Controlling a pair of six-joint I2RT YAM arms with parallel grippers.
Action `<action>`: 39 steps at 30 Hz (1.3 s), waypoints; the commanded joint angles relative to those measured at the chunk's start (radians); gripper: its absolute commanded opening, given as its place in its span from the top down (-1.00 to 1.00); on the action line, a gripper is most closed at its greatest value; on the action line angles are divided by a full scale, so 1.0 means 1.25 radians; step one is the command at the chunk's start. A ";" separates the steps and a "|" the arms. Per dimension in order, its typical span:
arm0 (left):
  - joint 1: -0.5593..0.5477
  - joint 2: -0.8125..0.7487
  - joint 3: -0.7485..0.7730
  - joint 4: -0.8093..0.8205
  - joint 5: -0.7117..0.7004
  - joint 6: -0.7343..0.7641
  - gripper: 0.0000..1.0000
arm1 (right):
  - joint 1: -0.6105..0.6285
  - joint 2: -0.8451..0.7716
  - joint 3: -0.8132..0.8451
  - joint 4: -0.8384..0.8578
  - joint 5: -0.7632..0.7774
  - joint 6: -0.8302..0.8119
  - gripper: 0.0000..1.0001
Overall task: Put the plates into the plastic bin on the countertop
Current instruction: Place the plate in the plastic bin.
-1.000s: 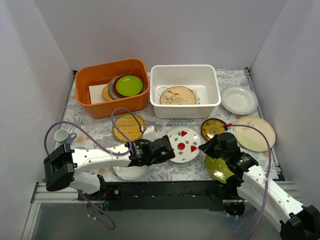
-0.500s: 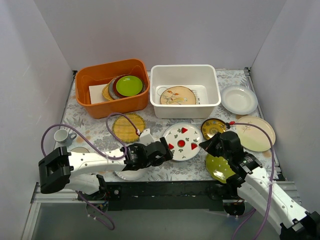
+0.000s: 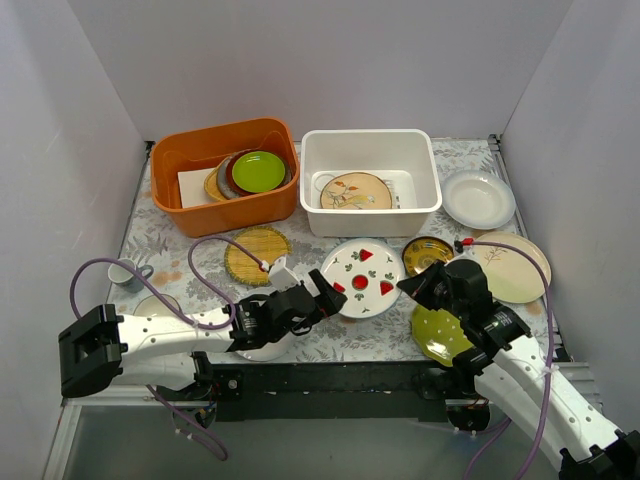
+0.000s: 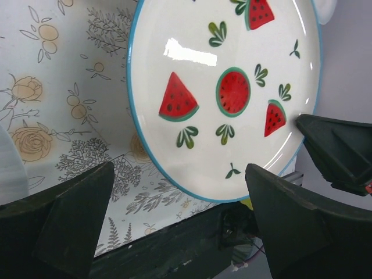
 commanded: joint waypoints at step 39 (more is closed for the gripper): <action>0.000 0.037 -0.011 0.249 -0.016 -0.074 1.00 | -0.002 -0.145 -0.059 0.170 -0.168 0.059 0.66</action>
